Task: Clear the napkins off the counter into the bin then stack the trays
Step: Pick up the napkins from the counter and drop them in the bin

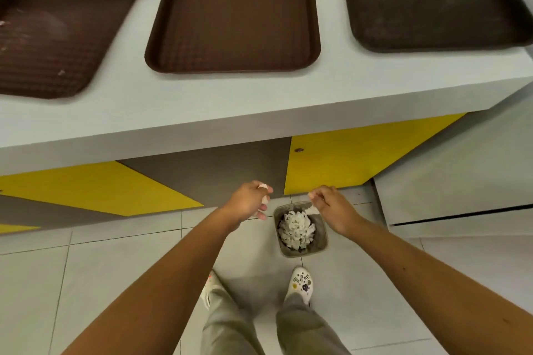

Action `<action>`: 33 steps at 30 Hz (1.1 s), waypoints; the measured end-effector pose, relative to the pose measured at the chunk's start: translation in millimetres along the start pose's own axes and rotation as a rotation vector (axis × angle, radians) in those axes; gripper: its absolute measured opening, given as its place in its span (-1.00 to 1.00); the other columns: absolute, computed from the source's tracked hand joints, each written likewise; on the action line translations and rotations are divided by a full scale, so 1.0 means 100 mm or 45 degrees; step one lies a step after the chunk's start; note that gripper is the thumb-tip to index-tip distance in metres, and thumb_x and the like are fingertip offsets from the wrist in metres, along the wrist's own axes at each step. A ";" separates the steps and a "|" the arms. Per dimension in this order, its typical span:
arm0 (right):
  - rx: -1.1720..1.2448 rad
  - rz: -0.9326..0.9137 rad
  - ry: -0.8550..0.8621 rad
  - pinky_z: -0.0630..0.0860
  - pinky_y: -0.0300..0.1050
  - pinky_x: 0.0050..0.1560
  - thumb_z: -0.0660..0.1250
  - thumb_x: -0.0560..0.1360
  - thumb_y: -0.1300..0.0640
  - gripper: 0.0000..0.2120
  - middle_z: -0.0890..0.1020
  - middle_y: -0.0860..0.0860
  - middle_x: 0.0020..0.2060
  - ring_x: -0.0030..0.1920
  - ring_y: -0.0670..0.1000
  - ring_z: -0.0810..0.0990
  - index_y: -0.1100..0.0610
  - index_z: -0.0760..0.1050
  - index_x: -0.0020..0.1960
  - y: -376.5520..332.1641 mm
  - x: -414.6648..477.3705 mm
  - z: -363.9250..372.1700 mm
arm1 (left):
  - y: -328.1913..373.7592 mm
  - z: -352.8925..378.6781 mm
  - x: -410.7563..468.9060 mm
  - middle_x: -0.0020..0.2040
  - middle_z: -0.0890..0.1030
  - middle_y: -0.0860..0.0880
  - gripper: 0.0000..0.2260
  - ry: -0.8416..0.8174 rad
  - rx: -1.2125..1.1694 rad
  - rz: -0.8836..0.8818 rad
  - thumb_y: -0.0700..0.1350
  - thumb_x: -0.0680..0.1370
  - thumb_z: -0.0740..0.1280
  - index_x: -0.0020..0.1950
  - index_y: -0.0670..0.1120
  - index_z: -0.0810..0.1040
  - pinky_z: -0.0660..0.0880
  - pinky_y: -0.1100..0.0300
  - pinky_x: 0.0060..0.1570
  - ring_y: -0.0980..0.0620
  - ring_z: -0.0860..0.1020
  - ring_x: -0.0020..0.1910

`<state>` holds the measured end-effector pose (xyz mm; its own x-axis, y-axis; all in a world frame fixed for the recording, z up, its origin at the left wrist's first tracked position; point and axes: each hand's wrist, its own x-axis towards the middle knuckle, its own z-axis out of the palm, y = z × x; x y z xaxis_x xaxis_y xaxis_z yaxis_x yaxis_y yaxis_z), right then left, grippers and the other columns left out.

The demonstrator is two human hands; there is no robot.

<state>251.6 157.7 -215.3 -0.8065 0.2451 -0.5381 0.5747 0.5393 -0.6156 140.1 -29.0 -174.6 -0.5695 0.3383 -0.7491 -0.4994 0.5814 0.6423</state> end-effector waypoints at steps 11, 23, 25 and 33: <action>0.213 0.106 0.108 0.46 0.10 0.22 0.07 0.65 -0.03 -0.66 0.50 0.11 0.08 0.12 0.14 0.53 0.14 0.49 0.21 0.45 0.01 -0.14 | -0.27 0.63 0.22 0.00 0.56 -0.19 -0.79 -0.081 -0.235 -0.244 -0.15 0.62 0.27 0.23 -0.19 0.45 0.63 0.11 -0.36 -0.05 0.59 -0.27; 0.331 0.123 0.229 0.57 0.14 0.07 0.14 0.64 0.05 -0.76 0.50 0.07 0.08 -0.13 0.08 0.63 0.11 0.48 0.21 0.68 -0.19 -0.21 | -0.47 0.95 0.44 0.10 0.53 -0.13 -0.70 -0.093 -0.162 -0.452 -0.04 0.65 0.20 0.31 -0.17 0.43 0.56 -0.02 0.00 -0.04 0.55 -0.12; 0.311 0.103 0.225 0.57 0.11 0.09 0.15 0.64 0.06 -0.77 0.51 0.07 0.08 -0.08 0.08 0.61 0.10 0.49 0.21 0.62 -0.20 -0.20 | -0.50 0.94 0.40 0.06 0.57 -0.12 -0.72 -0.114 -0.135 -0.441 -0.07 0.64 0.23 0.29 -0.18 0.46 0.55 0.01 -0.02 0.00 0.54 -0.20; 0.219 -0.146 0.170 0.51 -0.13 -0.02 0.28 0.58 0.14 -0.84 0.58 0.00 -0.03 -0.13 -0.04 0.55 0.05 0.52 0.15 -0.12 -0.37 -0.32 | -0.26 0.57 -0.02 -0.07 0.61 -0.04 -0.79 -0.026 -0.183 -0.214 -0.07 0.61 0.27 0.20 -0.13 0.53 0.48 0.17 -0.17 0.00 0.56 -0.19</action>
<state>269.9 168.4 -169.8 -0.8725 0.3006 -0.3853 0.4843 0.4275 -0.7633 191.3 -3.2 -199.3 -0.4579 0.2617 -0.8496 -0.6747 0.5201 0.5238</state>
